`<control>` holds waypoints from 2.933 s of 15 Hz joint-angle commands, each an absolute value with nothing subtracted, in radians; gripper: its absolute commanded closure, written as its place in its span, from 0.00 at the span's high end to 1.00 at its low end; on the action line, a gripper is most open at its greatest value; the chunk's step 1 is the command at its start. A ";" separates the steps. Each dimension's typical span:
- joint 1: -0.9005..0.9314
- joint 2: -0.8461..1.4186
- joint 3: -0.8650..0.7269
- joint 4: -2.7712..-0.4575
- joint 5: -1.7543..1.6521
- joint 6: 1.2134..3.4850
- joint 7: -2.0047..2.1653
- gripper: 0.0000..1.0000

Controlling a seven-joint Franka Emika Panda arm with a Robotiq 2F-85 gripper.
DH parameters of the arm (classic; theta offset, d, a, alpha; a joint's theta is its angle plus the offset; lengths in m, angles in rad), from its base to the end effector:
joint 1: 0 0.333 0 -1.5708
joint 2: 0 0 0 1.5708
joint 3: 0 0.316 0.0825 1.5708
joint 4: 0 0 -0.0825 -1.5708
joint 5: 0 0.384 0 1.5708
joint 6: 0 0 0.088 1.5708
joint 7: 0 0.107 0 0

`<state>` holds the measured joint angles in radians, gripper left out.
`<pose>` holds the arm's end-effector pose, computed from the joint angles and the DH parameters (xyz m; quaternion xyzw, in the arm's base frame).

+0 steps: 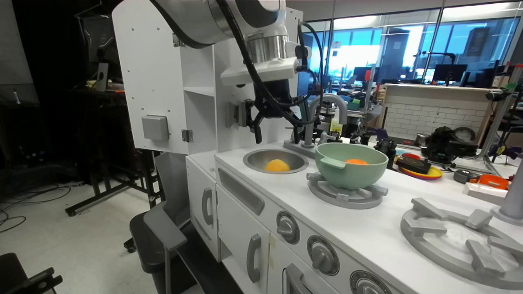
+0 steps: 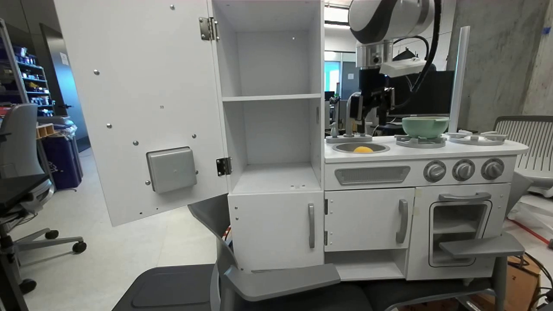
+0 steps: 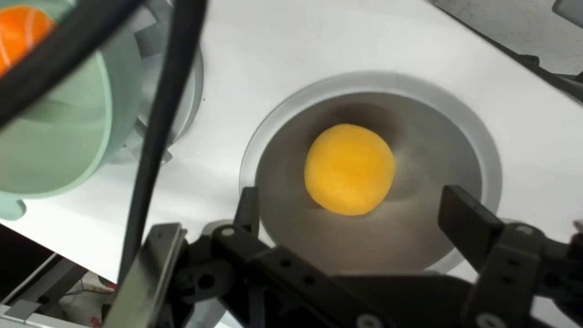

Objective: Open the upper cupboard then move the objects from the sink and the green plate then put them on the second shelf of the cupboard

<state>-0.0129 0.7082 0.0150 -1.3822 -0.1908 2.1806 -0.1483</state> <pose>0.7401 -0.0079 0.3022 0.9884 0.1236 0.0394 0.0788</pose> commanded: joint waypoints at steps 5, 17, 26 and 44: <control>-0.017 0.887 0.022 -1.139 -0.168 2.088 -0.253 1.00; -0.004 0.975 0.035 -1.051 -0.176 1.983 -0.352 1.00; 0.015 1.032 0.030 -0.999 -0.183 1.977 -0.345 0.65; -0.056 0.543 0.007 -1.439 -0.242 1.895 -0.508 0.06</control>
<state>-0.0356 0.7038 -0.0011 -1.2455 -0.2137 1.8748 -0.4304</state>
